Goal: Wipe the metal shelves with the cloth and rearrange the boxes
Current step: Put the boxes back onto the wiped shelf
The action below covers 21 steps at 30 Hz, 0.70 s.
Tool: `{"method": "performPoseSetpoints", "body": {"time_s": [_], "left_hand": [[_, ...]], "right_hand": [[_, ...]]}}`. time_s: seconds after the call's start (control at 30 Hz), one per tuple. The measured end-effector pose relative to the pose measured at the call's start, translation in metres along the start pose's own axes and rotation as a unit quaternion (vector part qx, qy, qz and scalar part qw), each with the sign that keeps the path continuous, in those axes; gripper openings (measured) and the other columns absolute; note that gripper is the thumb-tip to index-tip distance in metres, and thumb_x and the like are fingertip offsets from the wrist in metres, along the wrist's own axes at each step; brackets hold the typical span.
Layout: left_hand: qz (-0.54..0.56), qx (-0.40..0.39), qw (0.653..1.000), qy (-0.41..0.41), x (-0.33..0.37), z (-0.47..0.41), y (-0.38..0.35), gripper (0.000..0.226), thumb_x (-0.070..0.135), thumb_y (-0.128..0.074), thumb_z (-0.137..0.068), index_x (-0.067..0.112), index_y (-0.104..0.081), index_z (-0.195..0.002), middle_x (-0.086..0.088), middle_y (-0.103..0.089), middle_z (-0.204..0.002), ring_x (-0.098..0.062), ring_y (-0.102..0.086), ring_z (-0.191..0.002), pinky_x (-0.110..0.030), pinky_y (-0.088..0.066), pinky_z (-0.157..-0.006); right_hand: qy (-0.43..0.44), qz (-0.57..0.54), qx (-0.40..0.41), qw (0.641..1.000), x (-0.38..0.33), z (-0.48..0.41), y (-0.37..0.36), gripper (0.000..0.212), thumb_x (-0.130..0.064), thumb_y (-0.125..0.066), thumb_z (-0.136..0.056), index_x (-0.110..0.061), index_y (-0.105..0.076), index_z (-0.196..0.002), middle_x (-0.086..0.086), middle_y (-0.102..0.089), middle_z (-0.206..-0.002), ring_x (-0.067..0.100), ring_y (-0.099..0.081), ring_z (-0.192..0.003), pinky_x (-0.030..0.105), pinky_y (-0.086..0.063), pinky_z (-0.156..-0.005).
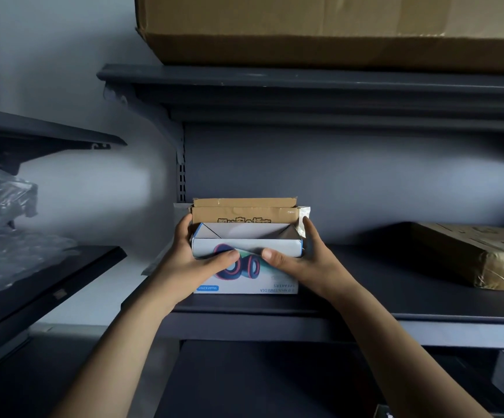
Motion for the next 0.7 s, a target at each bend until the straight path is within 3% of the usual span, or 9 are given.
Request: {"method": "performPoseSetpoints", "body": {"time_s": [0.1, 0.17, 0.27, 0.4, 0.53, 0.7], "left_hand": [[-0.015, 0.006, 1.0, 0.002, 0.002, 0.001, 0.001, 0.077, 0.041, -0.089, -0.069, 0.078, -0.031, -0.103, 0.043, -0.053, -0.122, 0.016, -0.052, -0.117, -0.018, -0.04, -0.099], [-0.014, 0.008, 1.0, 0.0, 0.002, 0.002, 0.002, 0.08, 0.041, -0.089, -0.068, 0.074, -0.031, -0.111, 0.032, -0.052, -0.132, 0.008, -0.051, -0.125, -0.025, -0.039, -0.109], [-0.011, 0.009, 1.0, -0.01, 0.005, 0.004, 0.001, 0.088, 0.056, -0.087, -0.057, 0.064, -0.034, -0.126, 0.031, -0.049, -0.139, 0.003, -0.046, -0.133, -0.033, -0.037, -0.115], [0.009, 0.028, 0.999, -0.024, 0.013, 0.011, 0.001, 0.083, 0.051, -0.088, -0.055, 0.063, -0.041, -0.122, 0.033, -0.058, -0.128, 0.006, -0.055, -0.123, -0.028, -0.045, -0.104], [0.02, 0.043, 0.998, -0.045, 0.031, 0.023, -0.003, 0.066, 0.015, -0.088, -0.077, 0.054, -0.047, -0.11, 0.044, -0.063, -0.102, 0.016, -0.061, -0.098, -0.006, -0.045, -0.079], [0.033, 0.054, 0.997, -0.042, 0.048, 0.053, -0.011, 0.05, 0.005, -0.076, -0.086, 0.045, -0.057, -0.108, 0.026, -0.07, -0.091, 0.006, -0.067, -0.086, -0.01, -0.049, -0.069]], "right_hand": [[0.008, 0.02, 0.014, 1.0, -0.002, 0.002, 0.003, 0.077, -0.066, -0.088, -0.06, -0.058, -0.047, -0.125, -0.03, -0.067, -0.118, 0.0, -0.065, -0.112, 0.037, -0.052, -0.104], [0.014, 0.043, 0.026, 0.999, -0.004, 0.005, 0.005, 0.076, -0.067, -0.086, -0.061, -0.059, -0.045, -0.124, -0.04, -0.063, -0.113, -0.005, -0.065, -0.108, 0.033, -0.053, -0.101], [0.019, 0.039, 0.04, 0.998, -0.007, 0.009, 0.007, 0.073, -0.061, -0.087, -0.064, -0.052, -0.05, -0.126, -0.033, -0.067, -0.114, -0.004, -0.066, -0.106, 0.035, -0.055, -0.099], [0.026, 0.028, 0.08, 0.996, -0.01, 0.011, 0.009, 0.073, -0.072, -0.084, -0.058, -0.047, -0.057, -0.12, -0.019, -0.07, -0.117, 0.0, -0.067, -0.107, 0.035, -0.055, -0.098], [0.025, 0.038, 0.118, 0.992, -0.014, 0.015, 0.009, 0.076, -0.083, -0.078, -0.055, -0.048, -0.056, -0.119, -0.012, -0.067, -0.12, 0.008, -0.066, -0.11, 0.04, -0.054, -0.098], [0.038, 0.039, 0.139, 0.989, -0.023, 0.044, 0.014, 0.074, -0.082, -0.076, -0.059, -0.043, -0.057, -0.118, -0.014, -0.064, -0.119, 0.008, -0.06, -0.116, 0.04, -0.053, -0.1]]}}
Point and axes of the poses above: each hand's wrist, its own z-axis away from the middle knuckle, its own y-axis out of the back of the hand, x = y × z, the point moved 5 cm from there along -z, towards the middle knuckle
